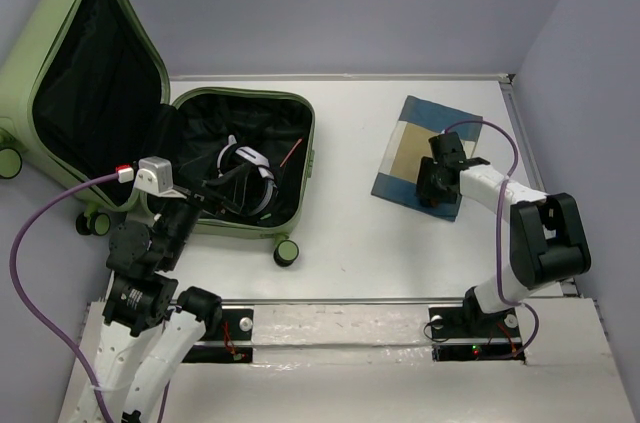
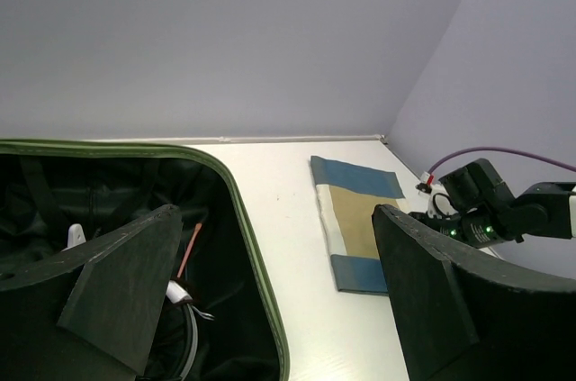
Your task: Pack the luggage
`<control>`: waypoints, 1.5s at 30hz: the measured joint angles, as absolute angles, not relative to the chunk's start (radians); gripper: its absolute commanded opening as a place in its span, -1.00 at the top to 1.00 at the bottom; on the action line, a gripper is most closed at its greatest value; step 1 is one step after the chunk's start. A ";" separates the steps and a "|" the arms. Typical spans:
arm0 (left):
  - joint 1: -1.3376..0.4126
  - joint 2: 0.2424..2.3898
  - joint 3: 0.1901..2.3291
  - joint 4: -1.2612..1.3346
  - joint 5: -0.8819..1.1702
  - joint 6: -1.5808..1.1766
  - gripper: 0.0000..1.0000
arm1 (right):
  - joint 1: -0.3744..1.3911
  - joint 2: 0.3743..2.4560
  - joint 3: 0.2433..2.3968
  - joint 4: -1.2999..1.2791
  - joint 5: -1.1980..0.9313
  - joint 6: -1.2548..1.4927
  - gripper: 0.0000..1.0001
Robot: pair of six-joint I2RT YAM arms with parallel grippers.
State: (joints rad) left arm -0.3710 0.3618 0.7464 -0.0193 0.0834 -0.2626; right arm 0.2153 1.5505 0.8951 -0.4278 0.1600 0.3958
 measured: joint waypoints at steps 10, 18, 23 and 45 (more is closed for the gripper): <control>-0.371 0.362 0.746 -0.020 0.083 -0.263 -0.98 | 0.215 1.572 0.895 -0.430 0.160 0.382 0.02; -0.371 0.362 0.746 -0.020 0.083 -0.263 -0.98 | 0.216 1.568 0.902 -0.433 0.160 0.373 0.38; -0.371 0.362 0.746 -0.019 0.083 -0.263 -0.98 | 0.259 1.484 0.908 -0.458 0.149 0.374 0.38; -0.350 0.419 0.744 -0.014 0.034 -0.328 -0.98 | 0.847 1.879 1.614 -0.205 -0.135 0.496 -0.67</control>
